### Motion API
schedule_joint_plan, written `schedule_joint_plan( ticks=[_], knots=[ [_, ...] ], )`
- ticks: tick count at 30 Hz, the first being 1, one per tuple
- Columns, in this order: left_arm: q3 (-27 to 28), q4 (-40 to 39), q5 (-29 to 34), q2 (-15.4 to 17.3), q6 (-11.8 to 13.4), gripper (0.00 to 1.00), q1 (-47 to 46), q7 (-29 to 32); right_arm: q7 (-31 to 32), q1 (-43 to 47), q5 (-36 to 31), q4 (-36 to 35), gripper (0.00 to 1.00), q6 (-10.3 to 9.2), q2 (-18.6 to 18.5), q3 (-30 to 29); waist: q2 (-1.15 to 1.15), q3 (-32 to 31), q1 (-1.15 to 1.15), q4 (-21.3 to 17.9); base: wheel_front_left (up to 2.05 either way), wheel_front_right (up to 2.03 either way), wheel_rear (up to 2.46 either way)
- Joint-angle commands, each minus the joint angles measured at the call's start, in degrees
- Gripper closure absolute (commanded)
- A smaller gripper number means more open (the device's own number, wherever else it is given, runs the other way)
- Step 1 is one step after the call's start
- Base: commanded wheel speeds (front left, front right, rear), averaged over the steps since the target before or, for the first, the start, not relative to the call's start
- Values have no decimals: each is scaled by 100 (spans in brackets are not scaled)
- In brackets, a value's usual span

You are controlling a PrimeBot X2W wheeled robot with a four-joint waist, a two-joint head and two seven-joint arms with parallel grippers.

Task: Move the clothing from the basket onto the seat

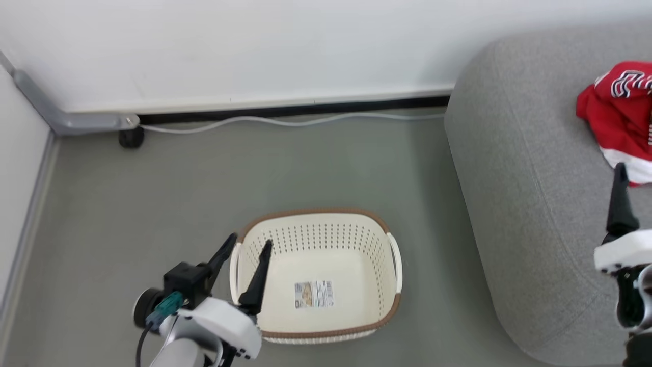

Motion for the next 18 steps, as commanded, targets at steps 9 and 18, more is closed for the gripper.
schedule_joint_plan(
  ticks=[9,18],
  knots=[
    [1131,-264,342,20,117,0,542,-35,-34,726,-12,-738,0,16,193,640,0,-819,0,232,0,0,0],
    [1815,-541,635,-65,169,0,1024,-35,-34,1320,-224,-1110,0,16,368,1435,0,-1039,0,308,0,0,0]
  ],
)
